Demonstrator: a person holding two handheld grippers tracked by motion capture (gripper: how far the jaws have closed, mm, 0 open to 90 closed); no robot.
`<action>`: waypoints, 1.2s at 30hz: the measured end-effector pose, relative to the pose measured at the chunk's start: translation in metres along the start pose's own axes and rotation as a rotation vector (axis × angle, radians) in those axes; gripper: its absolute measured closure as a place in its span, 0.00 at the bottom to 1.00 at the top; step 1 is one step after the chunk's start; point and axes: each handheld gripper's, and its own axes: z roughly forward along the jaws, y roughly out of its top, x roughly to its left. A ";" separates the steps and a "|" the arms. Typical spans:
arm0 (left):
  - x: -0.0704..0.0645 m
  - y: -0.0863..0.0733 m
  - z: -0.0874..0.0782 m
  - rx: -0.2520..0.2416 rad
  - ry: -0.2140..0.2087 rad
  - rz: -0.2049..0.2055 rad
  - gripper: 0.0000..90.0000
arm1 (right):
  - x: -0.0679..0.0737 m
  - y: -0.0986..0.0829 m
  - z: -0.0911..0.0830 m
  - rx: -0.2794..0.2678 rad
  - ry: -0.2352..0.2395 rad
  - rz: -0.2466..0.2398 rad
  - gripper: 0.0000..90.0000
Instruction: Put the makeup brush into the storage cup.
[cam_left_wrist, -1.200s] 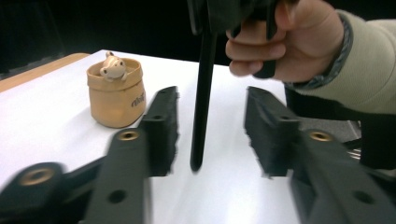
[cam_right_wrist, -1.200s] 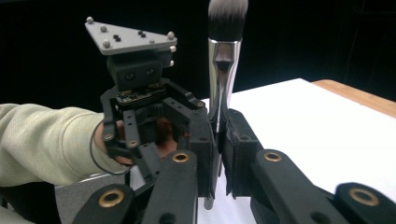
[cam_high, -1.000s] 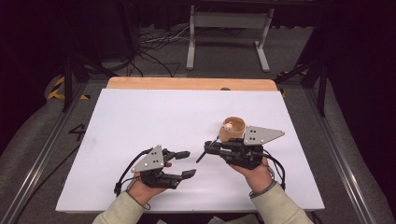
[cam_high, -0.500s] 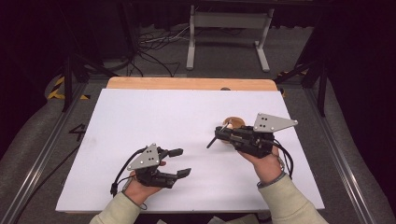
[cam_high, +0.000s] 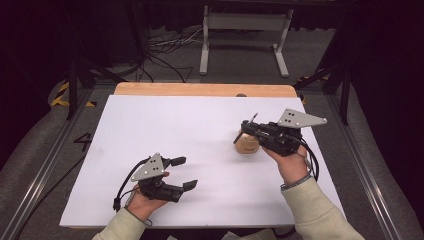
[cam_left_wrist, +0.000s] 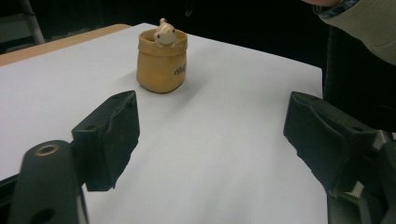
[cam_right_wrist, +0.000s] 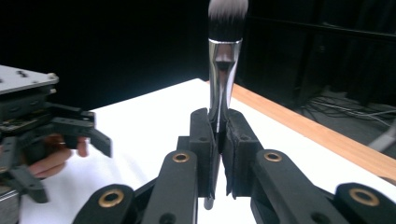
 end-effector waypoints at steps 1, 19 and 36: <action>0.000 0.000 0.000 0.000 0.007 -0.004 0.20 | 0.000 0.000 0.000 0.000 0.000 0.000 0.93; 0.011 -0.011 -0.020 -0.008 0.085 -0.031 0.04 | -0.030 -0.001 0.000 0.000 -0.125 0.027 0.93; 0.019 -0.025 -0.048 -0.041 0.168 -0.055 0.03 | -0.053 -0.010 0.007 0.026 -0.218 0.065 0.93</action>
